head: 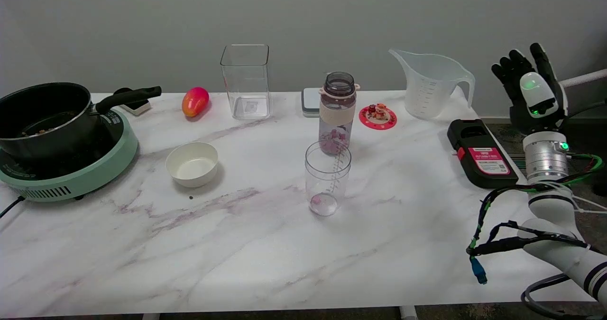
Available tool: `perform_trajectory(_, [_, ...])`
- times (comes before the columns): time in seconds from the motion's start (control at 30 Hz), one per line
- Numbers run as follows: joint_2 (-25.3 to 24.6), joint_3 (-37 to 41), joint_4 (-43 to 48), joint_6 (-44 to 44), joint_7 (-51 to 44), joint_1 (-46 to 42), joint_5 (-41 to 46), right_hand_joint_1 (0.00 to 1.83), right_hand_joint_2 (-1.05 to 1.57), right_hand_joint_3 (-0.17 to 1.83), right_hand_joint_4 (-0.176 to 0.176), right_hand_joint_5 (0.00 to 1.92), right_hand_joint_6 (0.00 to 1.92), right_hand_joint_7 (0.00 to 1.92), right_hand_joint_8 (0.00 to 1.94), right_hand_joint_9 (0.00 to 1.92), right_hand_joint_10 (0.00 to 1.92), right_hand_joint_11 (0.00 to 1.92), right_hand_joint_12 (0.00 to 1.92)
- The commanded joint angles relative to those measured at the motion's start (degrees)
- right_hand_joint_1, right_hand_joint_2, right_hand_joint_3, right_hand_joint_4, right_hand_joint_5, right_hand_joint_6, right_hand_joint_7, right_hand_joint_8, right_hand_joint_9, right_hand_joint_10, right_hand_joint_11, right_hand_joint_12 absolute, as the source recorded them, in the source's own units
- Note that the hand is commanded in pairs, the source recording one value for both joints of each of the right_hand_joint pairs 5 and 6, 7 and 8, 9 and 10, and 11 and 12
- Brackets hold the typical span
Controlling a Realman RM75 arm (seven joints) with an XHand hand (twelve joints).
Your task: Pick up the bottle.
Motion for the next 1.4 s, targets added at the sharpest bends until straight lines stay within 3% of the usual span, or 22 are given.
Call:
perform_trajectory(0.03, [-1.7, -0.4, -2.3, -0.6, 11.0, 0.7, -7.6, 1.09, -0.39, 1.15, 0.000, 0.23, 0.23, 0.51, 0.51, 0.55, 0.55, 0.56, 0.56])
perform_trajectory(0.27, [-1.7, 2.3, -1.8, -1.9, 11.7, 1.1, -8.0, 1.08, -0.41, 1.12, 0.000, 0.15, 0.15, 0.53, 0.53, 0.57, 0.57, 0.58, 0.58])
perform_trajectory(0.5, [-0.7, 5.1, -7.0, -3.3, 11.8, 1.3, -10.7, 1.10, -0.35, 1.09, 0.000, 0.17, 0.17, 0.53, 0.53, 0.58, 0.58, 0.61, 0.61])
perform_trajectory(0.67, [-0.7, 5.1, -9.1, -1.2, 17.3, 1.3, -13.1, 1.12, -0.40, 1.09, 0.000, 0.17, 0.17, 0.51, 0.51, 0.56, 0.56, 0.58, 0.58])
perform_trajectory(0.77, [-0.6, 6.5, -11.0, -0.9, 17.9, 1.6, -16.9, 1.14, -0.40, 1.09, 0.000, 0.17, 0.17, 0.51, 0.51, 0.57, 0.57, 0.59, 0.59])
perform_trajectory(0.93, [0.3, 6.3, -12.7, -0.8, 17.9, 4.0, -30.4, 1.18, -0.51, 1.13, 0.000, 0.16, 0.16, 0.50, 0.50, 0.56, 0.56, 0.59, 0.59])
perform_trajectory(1.13, [0.9, 1.3, -12.3, -0.1, 17.2, 11.2, -46.4, 1.21, -0.66, 1.16, 0.000, 0.16, 0.16, 0.50, 0.50, 0.57, 0.57, 0.60, 0.60])
perform_trajectory(1.27, [0.6, -9.4, -13.0, 0.5, 17.6, 18.0, -46.3, 1.21, -0.79, 1.14, 0.000, 0.15, 0.15, 0.51, 0.51, 0.55, 0.55, 0.56, 0.56])
perform_trajectory(1.4, [-0.5, -13.9, -13.7, 1.3, 17.6, 20.8, -45.8, 1.18, -0.97, 1.01, 0.000, 0.09, 0.09, 0.49, 0.49, 0.52, 0.52, 0.53, 0.53])
